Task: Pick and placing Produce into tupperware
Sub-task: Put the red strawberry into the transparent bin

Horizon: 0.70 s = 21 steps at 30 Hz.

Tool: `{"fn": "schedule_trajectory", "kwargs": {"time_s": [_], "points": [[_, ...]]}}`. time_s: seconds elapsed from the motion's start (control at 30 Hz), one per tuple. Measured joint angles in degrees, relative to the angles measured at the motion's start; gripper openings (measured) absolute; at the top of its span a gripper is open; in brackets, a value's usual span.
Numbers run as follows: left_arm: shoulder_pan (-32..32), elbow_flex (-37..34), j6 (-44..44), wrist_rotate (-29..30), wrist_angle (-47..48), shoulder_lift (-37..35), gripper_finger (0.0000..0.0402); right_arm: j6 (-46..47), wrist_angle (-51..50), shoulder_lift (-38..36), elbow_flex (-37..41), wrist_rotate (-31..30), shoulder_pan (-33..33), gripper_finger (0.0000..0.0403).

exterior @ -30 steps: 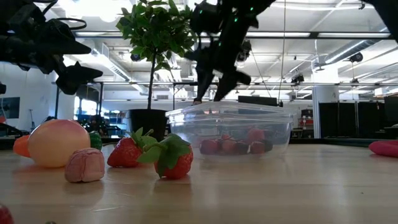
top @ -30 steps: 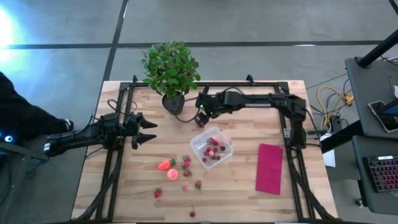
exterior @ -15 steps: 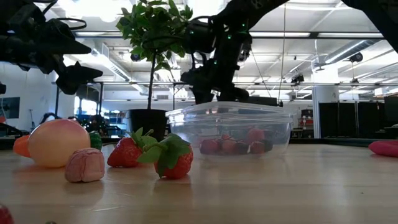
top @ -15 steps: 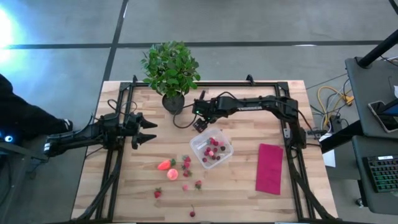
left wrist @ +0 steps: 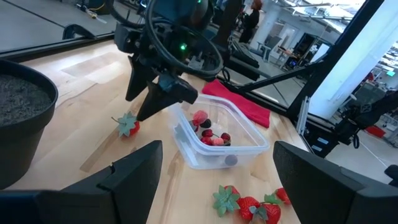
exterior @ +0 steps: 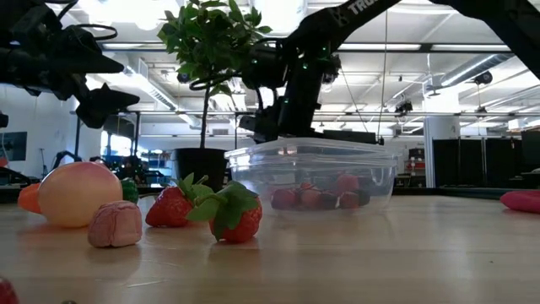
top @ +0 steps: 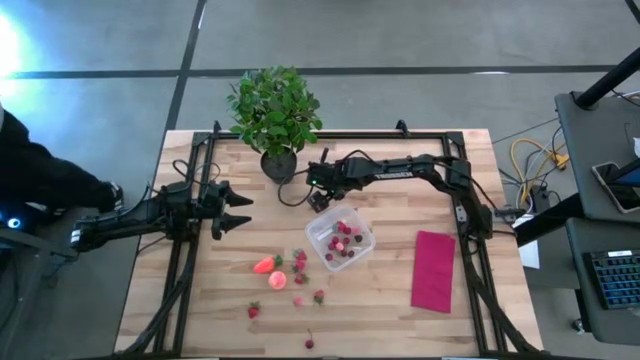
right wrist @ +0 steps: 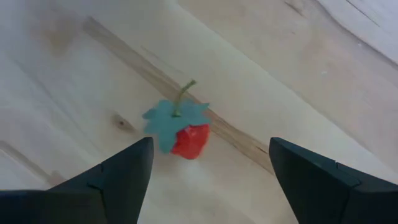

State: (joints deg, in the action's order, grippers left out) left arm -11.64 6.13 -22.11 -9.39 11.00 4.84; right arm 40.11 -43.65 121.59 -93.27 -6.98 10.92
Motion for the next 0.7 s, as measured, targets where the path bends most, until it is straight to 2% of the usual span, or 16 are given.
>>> {"fn": "schedule_trajectory", "kwargs": {"time_s": [0.43,0.7], "points": [[0.01,0.0,0.0,-0.01,0.0,0.01,0.0293,-1.8,-3.21,6.87,-7.56,2.52,-0.02,0.0287],[0.01,0.0,0.0,-0.01,0.0,0.01,0.0293,-2.71,-4.53,7.88,-7.8,2.71,-0.17,0.0264]]}}
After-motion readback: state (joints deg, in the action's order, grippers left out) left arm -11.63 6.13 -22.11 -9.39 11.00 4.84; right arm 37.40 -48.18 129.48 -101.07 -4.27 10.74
